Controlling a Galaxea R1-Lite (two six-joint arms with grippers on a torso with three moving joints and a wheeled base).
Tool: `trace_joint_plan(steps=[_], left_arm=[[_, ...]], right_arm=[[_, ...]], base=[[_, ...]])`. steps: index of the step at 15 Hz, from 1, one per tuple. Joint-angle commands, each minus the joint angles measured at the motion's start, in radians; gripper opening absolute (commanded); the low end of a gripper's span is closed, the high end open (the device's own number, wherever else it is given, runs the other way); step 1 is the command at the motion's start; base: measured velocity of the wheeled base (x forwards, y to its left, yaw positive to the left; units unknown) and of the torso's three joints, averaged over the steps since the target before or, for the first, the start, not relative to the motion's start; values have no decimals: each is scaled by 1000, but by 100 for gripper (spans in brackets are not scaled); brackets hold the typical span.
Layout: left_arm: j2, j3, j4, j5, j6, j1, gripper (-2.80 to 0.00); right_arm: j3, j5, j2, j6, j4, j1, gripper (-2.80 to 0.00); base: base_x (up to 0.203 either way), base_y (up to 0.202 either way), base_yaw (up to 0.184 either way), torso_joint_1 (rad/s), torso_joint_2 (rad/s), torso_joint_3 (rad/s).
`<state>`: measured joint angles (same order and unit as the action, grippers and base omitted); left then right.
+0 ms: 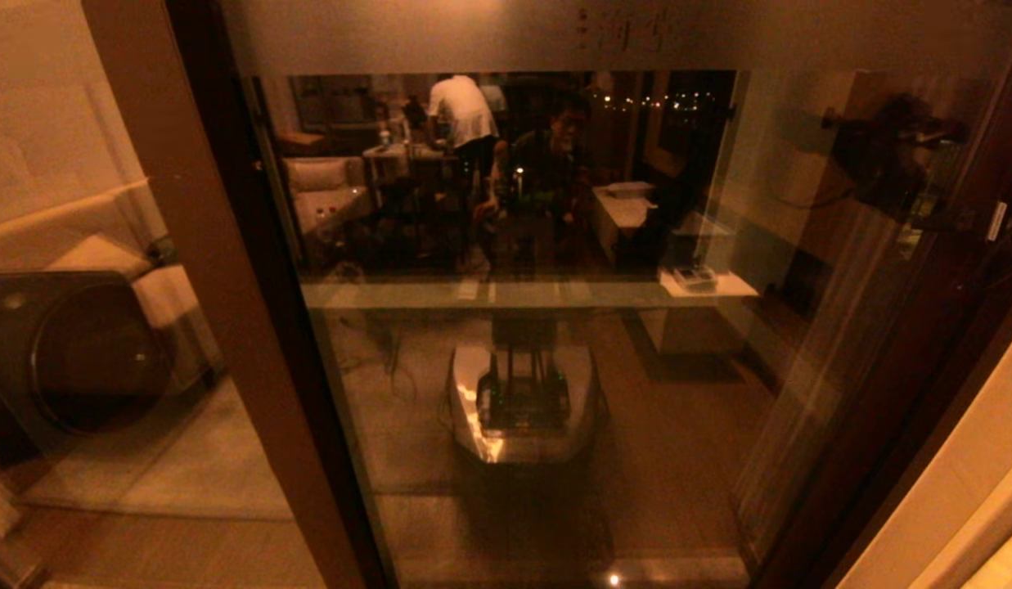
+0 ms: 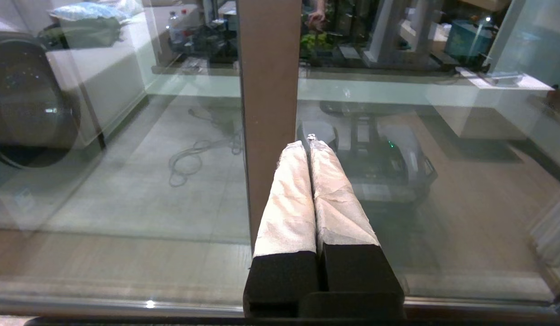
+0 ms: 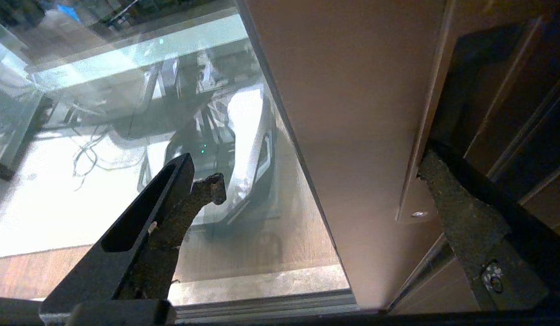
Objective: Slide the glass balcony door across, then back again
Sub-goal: Open the slid door
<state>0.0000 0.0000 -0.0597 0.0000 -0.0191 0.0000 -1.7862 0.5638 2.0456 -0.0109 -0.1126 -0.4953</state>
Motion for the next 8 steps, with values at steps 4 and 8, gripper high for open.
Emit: trace_joint_plan(steps=[4,8], left_arm=[[0,21,0,0,-1,0,-280],[0,21,0,0,-1,0,-280]], right_arm=[[10,10,-10,0,-2,6,0],[24,10,-25,1,-1,11,0]], base=[[0,0,0,0,0,0],[0,0,0,0,0,0]])
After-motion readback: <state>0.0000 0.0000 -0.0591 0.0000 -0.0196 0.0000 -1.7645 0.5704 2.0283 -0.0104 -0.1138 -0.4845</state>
